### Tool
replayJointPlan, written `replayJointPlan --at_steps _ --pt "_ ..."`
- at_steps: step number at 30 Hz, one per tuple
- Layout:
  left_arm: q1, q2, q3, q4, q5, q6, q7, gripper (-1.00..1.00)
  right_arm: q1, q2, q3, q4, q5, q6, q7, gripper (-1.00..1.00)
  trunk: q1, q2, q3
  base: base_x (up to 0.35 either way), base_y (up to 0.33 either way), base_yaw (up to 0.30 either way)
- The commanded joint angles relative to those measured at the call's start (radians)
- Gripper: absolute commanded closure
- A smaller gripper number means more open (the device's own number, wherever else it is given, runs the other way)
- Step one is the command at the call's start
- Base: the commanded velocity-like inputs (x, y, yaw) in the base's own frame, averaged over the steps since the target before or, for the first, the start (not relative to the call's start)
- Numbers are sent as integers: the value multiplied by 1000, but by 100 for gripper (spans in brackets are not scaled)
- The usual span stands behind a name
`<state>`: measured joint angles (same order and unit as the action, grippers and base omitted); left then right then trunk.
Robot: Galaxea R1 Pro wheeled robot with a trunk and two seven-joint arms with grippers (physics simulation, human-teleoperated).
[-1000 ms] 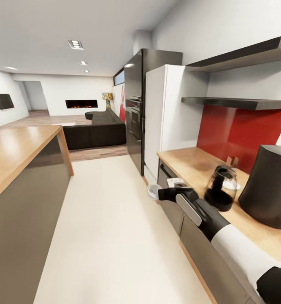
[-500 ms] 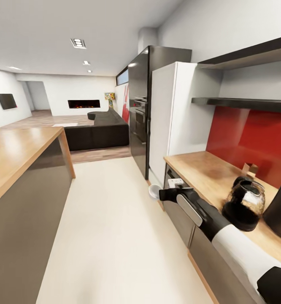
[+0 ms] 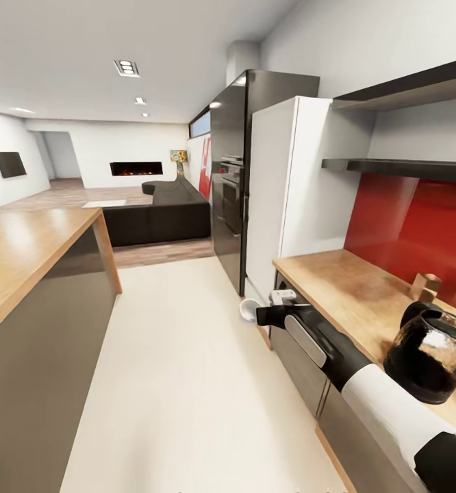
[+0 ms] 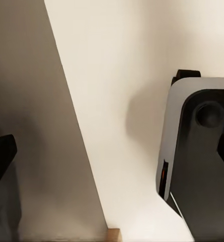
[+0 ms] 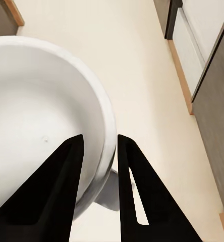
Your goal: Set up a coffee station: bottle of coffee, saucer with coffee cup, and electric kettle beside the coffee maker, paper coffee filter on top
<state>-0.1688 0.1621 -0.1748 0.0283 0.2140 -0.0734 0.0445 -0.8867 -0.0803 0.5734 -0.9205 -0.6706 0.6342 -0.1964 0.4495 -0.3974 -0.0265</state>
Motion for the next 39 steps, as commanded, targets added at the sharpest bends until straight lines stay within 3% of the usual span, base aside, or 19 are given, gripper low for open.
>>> replayJointPlan --at_steps 1,12,31,39 --pt "0 0 -8 3 9 -6 1 -100 -2 -1 4 -1 -12 1 -8 100 1 -3 -2 0 0 0" --pt "-2 5 -8 2 10 -3 2 -100 -2 -1 5 0 -15 1 -9 100 1 -3 -2 44 0 0" --pt "-2 4 -8 2 10 -5 2 -100 -2 -1 3 -8 -18 1 -11 100 1 -3 -2 321 0 -4" --pt "-2 4 -8 2 10 -5 2 -100 -1 -3 2 -7 -18 1 -11 100 1 -3 -2 335 12 -208"
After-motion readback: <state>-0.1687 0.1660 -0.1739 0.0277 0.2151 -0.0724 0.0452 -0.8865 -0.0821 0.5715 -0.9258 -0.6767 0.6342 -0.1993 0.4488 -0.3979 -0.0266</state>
